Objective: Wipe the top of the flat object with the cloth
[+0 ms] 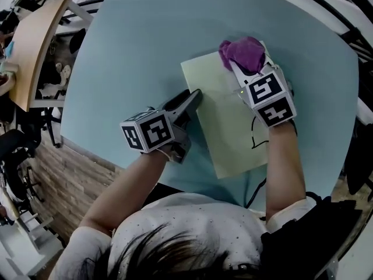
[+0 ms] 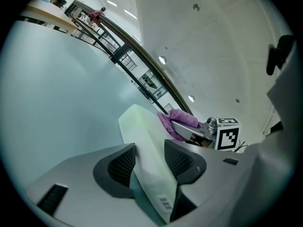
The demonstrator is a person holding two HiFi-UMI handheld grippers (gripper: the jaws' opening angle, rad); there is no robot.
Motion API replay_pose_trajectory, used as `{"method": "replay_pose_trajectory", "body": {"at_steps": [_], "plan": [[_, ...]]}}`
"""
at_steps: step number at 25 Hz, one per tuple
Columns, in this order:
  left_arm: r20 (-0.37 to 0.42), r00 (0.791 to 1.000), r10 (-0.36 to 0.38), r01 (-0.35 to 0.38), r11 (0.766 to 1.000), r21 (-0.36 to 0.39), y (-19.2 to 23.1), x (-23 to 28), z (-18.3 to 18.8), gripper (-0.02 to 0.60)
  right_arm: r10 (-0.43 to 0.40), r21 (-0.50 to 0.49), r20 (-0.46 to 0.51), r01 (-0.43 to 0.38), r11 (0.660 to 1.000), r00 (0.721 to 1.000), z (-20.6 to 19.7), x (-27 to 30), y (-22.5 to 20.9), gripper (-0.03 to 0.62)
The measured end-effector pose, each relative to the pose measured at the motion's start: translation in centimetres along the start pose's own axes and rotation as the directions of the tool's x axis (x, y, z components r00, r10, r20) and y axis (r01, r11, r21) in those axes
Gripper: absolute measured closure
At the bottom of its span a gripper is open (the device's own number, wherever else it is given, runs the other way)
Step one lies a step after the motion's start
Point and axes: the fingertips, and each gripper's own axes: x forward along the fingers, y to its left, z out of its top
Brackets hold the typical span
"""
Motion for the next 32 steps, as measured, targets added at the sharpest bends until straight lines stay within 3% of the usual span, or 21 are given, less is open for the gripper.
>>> {"method": "replay_pose_trajectory", "body": {"at_steps": [14, 20, 21, 23, 25, 27, 29, 30, 32], "plan": [[0.003, 1.000, 0.000, 0.000, 1.000, 0.013, 0.2, 0.1, -0.3, 0.393, -0.162, 0.126, -0.046, 0.167, 0.978, 0.986, -5.0, -3.1, -6.9, 0.563], [0.001, 1.000, -0.001, 0.001, 1.000, 0.025, 0.2, 0.1, -0.2, 0.393, -0.255, 0.255, -0.024, 0.253, 0.933, 0.967, -5.1, -4.8, -8.5, 0.564], [0.005, 1.000, 0.003, -0.004, 0.999, 0.032, 0.2, 0.1, -0.2, 0.393, -0.252, 0.285, 0.030, 0.233, 0.930, 0.967, -3.8, -5.4, -7.9, 0.563], [0.015, 1.000, 0.012, -0.013, 0.999, 0.042, 0.2, 0.0, 0.0, 0.393, -0.151, 0.328, 0.209, 0.076, 0.942, 0.966, 0.5, -6.5, -4.8, 0.563], [0.024, 1.000, 0.015, -0.016, 0.999, 0.045, 0.1, -0.1, 0.2, 0.394, 0.029, 0.327, 0.369, -0.158, 0.932, 0.929, 4.8, -7.0, -0.1, 0.563], [0.032, 0.999, 0.021, -0.023, 0.998, 0.052, 0.1, -0.3, 0.3, 0.394, 0.181, 0.319, 0.438, -0.341, 0.884, 0.880, 7.2, -6.9, 4.3, 0.563], [0.045, 0.998, 0.037, -0.040, 0.997, 0.068, -0.1, -0.4, 0.2, 0.394, 0.265, 0.336, 0.425, -0.423, 0.842, 0.865, 7.3, -6.1, 7.3, 0.563], [0.052, 0.998, 0.043, -0.047, 0.996, 0.076, -0.1, -0.4, 0.2, 0.394, 0.283, 0.346, 0.383, -0.421, 0.838, 0.879, 6.6, -5.3, 8.2, 0.563], [0.057, 0.998, 0.039, -0.044, 0.996, 0.082, -0.2, -0.3, 0.3, 0.394, 0.271, 0.325, 0.230, -0.336, 0.884, 0.935, 4.0, -3.5, 9.1, 0.563]]}}
